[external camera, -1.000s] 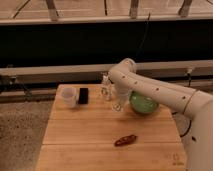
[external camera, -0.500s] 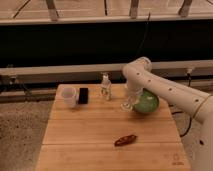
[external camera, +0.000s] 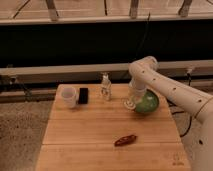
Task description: Place the white sponge in the ceramic bowl
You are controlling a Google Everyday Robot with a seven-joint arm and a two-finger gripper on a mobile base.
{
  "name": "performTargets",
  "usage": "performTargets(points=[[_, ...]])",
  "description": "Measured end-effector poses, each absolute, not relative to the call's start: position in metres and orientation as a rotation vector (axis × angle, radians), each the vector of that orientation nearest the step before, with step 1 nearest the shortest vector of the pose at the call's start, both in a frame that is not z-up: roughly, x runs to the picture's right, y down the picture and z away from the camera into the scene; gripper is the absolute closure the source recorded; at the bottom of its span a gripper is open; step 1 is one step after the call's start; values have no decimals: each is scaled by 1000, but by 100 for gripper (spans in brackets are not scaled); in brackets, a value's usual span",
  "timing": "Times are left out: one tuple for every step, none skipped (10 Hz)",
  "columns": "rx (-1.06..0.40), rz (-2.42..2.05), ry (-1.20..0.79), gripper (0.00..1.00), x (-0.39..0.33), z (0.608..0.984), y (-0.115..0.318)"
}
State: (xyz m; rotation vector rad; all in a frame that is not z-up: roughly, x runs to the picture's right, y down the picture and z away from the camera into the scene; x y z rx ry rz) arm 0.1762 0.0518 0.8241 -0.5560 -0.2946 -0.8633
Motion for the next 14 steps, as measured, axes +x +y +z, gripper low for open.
performTargets(points=[[-562,-850,-289,100,192,825,52],[-565,-840,-290,100,197,826,51],[-562,-835,-292,100,198,828,51],[-562,-829,-291,100,202,829,50],[-560,-826,-291,100,205,830,49],[-559,-827,-290,100,205,831,47],[-560,-829,-292,100,204,832,46],[-565,-825,-292,96,206,832,46],[-569,-822,-292,89,207,832,46],[-570,-822,-292,85,208,832,46],[-571,-820,-292,80,209,833,46],[-571,-817,-291,78,211,833,44],[-572,-816,-291,78,211,834,43],[-572,-815,-291,78,212,834,42]])
